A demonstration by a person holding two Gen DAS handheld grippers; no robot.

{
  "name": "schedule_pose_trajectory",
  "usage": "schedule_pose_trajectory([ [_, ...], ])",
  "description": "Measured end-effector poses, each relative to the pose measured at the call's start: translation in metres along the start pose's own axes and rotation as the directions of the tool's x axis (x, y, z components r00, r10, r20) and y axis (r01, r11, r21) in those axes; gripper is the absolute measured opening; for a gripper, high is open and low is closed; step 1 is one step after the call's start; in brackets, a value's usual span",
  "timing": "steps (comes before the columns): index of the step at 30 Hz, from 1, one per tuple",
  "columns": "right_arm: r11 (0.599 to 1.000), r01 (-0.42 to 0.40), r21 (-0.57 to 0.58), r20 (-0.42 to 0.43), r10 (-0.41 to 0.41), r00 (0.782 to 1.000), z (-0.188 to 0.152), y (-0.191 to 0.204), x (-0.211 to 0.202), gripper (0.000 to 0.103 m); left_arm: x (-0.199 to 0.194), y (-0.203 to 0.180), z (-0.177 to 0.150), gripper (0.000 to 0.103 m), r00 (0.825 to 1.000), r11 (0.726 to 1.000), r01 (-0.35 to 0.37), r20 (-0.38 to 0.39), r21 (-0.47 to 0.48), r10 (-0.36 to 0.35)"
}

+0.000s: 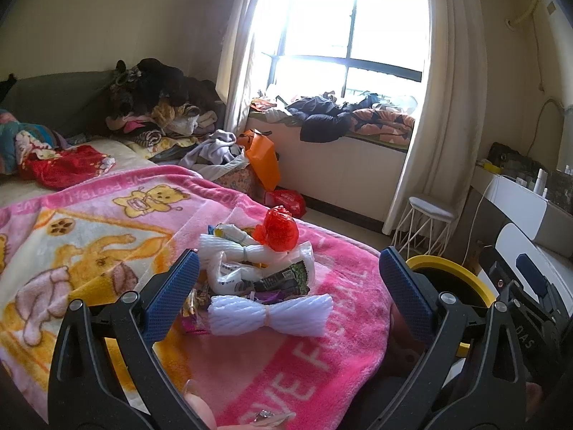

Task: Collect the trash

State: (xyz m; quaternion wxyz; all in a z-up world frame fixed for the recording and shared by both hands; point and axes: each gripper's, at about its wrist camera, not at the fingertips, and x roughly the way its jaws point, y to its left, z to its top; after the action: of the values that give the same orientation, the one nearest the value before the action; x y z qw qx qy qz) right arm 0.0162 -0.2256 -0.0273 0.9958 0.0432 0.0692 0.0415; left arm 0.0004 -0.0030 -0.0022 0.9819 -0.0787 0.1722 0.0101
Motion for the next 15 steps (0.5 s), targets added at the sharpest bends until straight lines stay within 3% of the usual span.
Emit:
schedule_pose_trajectory([
  [15, 1.0, -0.005, 0.003, -0.003, 0.005, 1.0, -0.0014, 0.0001, 0.0004, 0.097, -0.0008, -0.007, 0.0033, 0.092, 1.0, 1.0, 0.001, -0.004, 0.0, -0.001],
])
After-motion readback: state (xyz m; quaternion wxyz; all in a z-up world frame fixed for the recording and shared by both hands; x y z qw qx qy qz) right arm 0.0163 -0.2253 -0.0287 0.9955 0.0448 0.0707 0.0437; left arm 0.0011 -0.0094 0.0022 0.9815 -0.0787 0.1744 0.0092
